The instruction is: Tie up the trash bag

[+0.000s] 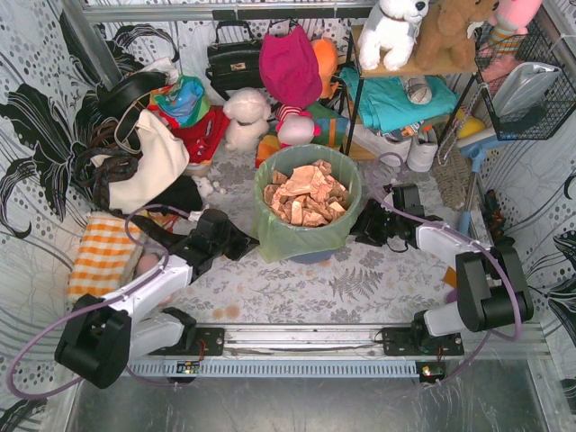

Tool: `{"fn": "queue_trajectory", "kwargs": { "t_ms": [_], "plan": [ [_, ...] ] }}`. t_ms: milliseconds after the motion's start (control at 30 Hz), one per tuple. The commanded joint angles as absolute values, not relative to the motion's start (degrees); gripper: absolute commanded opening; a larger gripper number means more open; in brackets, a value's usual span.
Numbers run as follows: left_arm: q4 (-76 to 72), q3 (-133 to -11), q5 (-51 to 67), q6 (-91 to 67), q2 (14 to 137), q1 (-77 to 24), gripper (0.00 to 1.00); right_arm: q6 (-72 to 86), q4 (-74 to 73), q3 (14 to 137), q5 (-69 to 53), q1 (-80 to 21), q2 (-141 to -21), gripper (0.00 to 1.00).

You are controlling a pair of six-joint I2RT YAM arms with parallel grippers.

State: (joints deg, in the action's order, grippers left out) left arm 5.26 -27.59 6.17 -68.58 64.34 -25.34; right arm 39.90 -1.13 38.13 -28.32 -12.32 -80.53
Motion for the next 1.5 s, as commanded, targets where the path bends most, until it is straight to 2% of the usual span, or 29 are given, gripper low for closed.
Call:
{"fn": "queue_trajectory", "kwargs": {
  "t_ms": [0, 167, 333, 433, 600, 800, 967, 1067, 1167, 1200, 1300, 1400, 1467],
  "plan": [
    [5.94, -29.56, 4.11, -62.84, 61.06, -25.0, 0.01, 40.37, 2.55, 39.96, -29.27, -13.72, -83.53, 0.48],
    [8.5, -30.67, 2.74, -60.22, 58.71, -25.05, 0.01, 40.55, 5.31, 39.18, -28.27, -14.29, -85.56, 0.4],
    [10.03, -32.01, 3.51, -56.73, 58.58, -25.03, 0.01, 40.38, 6.94, 37.71, -26.29, -14.83, -85.84, 0.2],
    [11.54, -32.85, 2.97, -55.09, 58.01, -25.03, 0.01, 40.12, 6.2, 36.83, -25.09, -14.96, -84.58, 0.0],
    [13.29, -34.11, 1.06, -52.58, 55.71, -25.05, 0.0, 38.96, 0.6, 36.13, -21.13, -15.09, -78.85, 0.0],
    [16.63, -35.58, -2.32, -50.63, 53.47, -24.94, 0.0, 35.5, -14.54, 37.96, -10.08, -15.16, -71.83, 0.0],
    [20.2, -36.97, -3.86, -48.65, 54.5, -24.8, 0.0, 33.57, -22.11, 40.64, -2.53, -15.15, -70.83, 0.0],
    [22.67, -38.08, -5.4, -48.1, 55.18, -24.79, 0.0, 33.37, -23.14, 40.85, 0.21, -15.19, -69.82, 0.0],
    [22.45, -38.06, -5.02, -47.6, 55.28, -24.85, 0.0, 33.6, -20.31, 40.16, -2.98, -15.2, -68.25, 0.0],
    [22.04, -37.97, -4.59, -47.59, 55.35, -24.87, 0.01, 33.71, -18.99, 39.98, -4.68, -15.23, -67.79, 0.0],
    [20.44, -37.63, -2.81, -47.42, 55.65, -24.87, 0.05, 33.73, -15.47, 39.68, -9.23, -15.2, -67.16, 0.2],
    [17.67, -36.9, 0.8, -47.0, 56.59, -24.81, 0.14, 33.4, -12.4, 39.54, -12.84, -15.2, -67.64, 0.4],
    [16.97, -36.87, 1.75, -47.11, 57.54, -24.75, 0.17, 33.31, -11.07, 39.57, -14.43, -15.18, -68.39, 0.48]
  ]
}}
